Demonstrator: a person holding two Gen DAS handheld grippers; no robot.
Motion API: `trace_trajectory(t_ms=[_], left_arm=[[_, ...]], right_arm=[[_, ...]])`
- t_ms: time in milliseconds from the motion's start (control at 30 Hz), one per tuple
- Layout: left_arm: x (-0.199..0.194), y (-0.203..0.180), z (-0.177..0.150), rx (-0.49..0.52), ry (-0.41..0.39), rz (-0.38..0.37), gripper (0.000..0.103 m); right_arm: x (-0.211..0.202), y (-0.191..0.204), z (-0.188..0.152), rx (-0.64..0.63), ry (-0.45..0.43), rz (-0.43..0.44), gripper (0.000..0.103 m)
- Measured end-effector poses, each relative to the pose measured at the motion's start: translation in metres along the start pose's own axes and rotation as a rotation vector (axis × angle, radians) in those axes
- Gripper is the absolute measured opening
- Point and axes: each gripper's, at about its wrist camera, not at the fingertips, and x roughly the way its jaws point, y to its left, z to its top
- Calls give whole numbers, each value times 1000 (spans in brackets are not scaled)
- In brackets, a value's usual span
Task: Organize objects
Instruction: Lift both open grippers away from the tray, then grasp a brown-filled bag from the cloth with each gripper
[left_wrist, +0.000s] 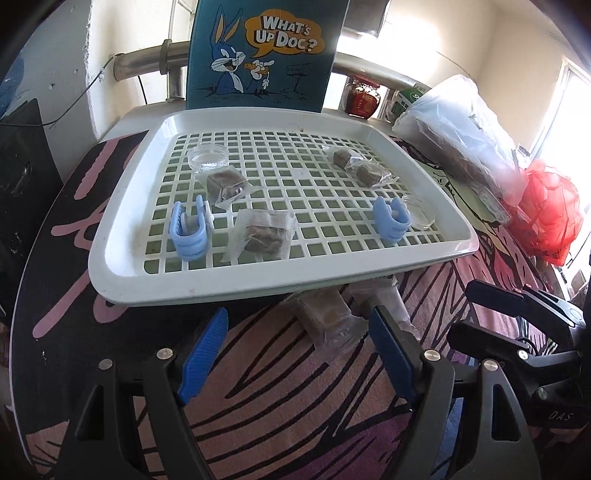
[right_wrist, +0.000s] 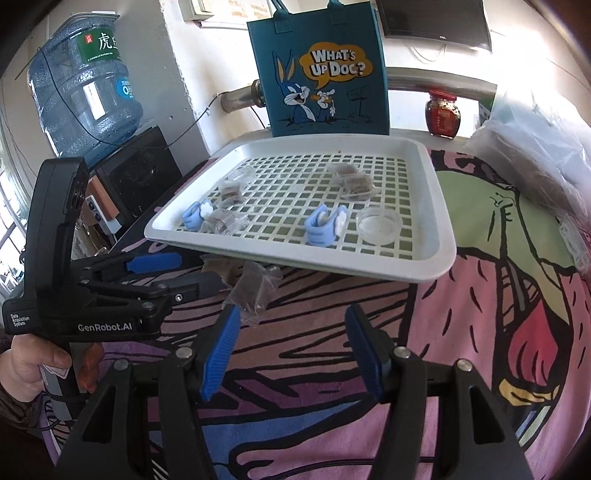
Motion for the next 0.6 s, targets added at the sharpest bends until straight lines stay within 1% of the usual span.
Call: trace_trajectory(t_ms=[67, 100, 133, 167, 200, 300, 367, 500, 600], left_arm=[[4, -2, 2, -8, -4, -1, 79], [6, -4, 3, -2, -7, 6, 75], [7, -5, 3, 4, -15, 23, 69], [7, -4, 3, 6, -20, 28, 52], [7, -4, 3, 8, -17, 16, 42], [4, -4, 1, 17, 0, -18, 29], [1, -5, -3, 36, 6, -21, 25], [-10, 2, -12, 62, 4, -14, 24], [-17, 8, -16, 85, -13, 22, 24]], right_arm=[[2, 1, -2, -1, 6, -12, 59], [2, 2, -3, -8, 8, -17, 59], [3, 3, -3, -14, 10, -23, 59], [3, 5, -3, -17, 13, -27, 59], [3, 6, -3, -19, 15, -27, 59], [5, 10, -2, -25, 22, -21, 59], [9, 16, -1, -32, 30, -16, 59], [20, 32, 3, -72, 45, -8, 59], [32, 42, 8, -108, 55, -35, 58]])
